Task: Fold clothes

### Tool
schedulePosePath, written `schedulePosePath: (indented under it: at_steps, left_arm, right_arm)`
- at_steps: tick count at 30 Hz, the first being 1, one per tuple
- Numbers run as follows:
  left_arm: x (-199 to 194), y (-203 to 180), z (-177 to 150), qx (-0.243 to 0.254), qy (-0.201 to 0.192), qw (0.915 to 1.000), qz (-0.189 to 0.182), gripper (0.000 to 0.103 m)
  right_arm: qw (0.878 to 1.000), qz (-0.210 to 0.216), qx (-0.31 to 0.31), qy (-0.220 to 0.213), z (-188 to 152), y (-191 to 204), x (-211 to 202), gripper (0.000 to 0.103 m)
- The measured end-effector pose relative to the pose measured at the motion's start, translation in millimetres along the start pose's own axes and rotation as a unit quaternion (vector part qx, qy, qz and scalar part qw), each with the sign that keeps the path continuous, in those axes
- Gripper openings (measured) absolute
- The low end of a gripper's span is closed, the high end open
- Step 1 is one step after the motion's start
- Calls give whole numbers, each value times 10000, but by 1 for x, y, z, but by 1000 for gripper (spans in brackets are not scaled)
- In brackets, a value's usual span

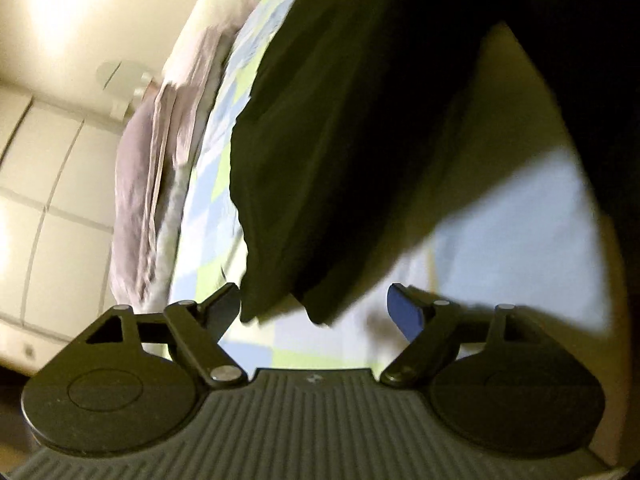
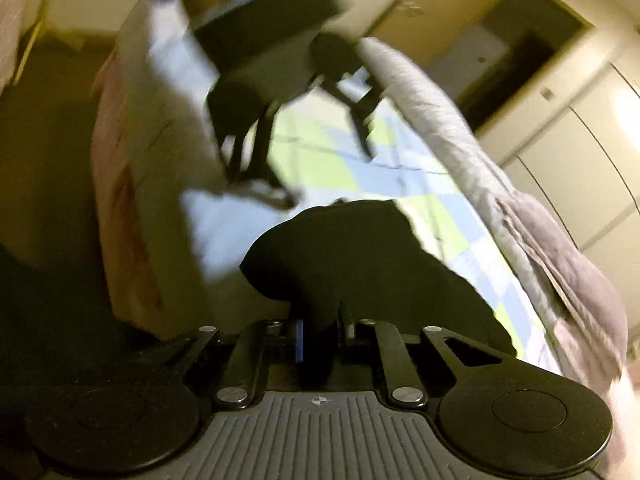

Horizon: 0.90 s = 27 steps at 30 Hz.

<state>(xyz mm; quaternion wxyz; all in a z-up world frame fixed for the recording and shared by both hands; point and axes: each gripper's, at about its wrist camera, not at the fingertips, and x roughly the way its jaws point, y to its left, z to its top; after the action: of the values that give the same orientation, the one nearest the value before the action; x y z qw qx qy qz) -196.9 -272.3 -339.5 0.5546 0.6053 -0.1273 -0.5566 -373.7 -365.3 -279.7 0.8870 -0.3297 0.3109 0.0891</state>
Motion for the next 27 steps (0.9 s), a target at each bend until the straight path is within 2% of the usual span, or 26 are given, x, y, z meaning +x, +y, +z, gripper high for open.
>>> schedulePosePath:
  at_steps: [4,6,7,8,9,11,13,16,18,23,27]
  left_arm:
    - [21,0,3,357,-192,9992,39,78]
    - [30,1,4,501,-232,9984,83,73]
    - [34,1,4,570,-205,9981,68,56]
    - [37,2,5,636,-134,9979,11,24]
    - [40,3,6,673,-70,9977,-24,13]
    - [34,8,6,505,-21,9987,35,10]
    - [20,15,5,136,13,9998,123,9]
    - [-12,18,0,-174,57,9994,279,9]
    - [-37,16,-6,-321,144,9991,252,9]
    - [-96,18,-21,-575,514,9970,43,10]
    - [-105,45,-10,-642,634,9959,59,10]
  right_arm:
    - [9998,-82,185,-70,7,-17,-7,12]
    - [9997,-100,188,-81,8,-19,-8,12]
    - [9997,-98,189,-82,8,-19,-7,12]
    - [9998,-93,184,-77,8,-17,-9,12]
    - [9998,-81,177,-69,8,-16,-10,12]
    - [9998,-73,145,-63,10,-13,-12,12]
    - [9999,-59,111,-76,13,-10,-16,12]
    - [9998,42,93,-185,21,-4,-27,12]
    - [9994,178,60,-293,26,6,-36,11]
    - [9937,730,219,-820,38,28,-63,11]
    - [9871,789,521,-1292,42,16,-77,11]
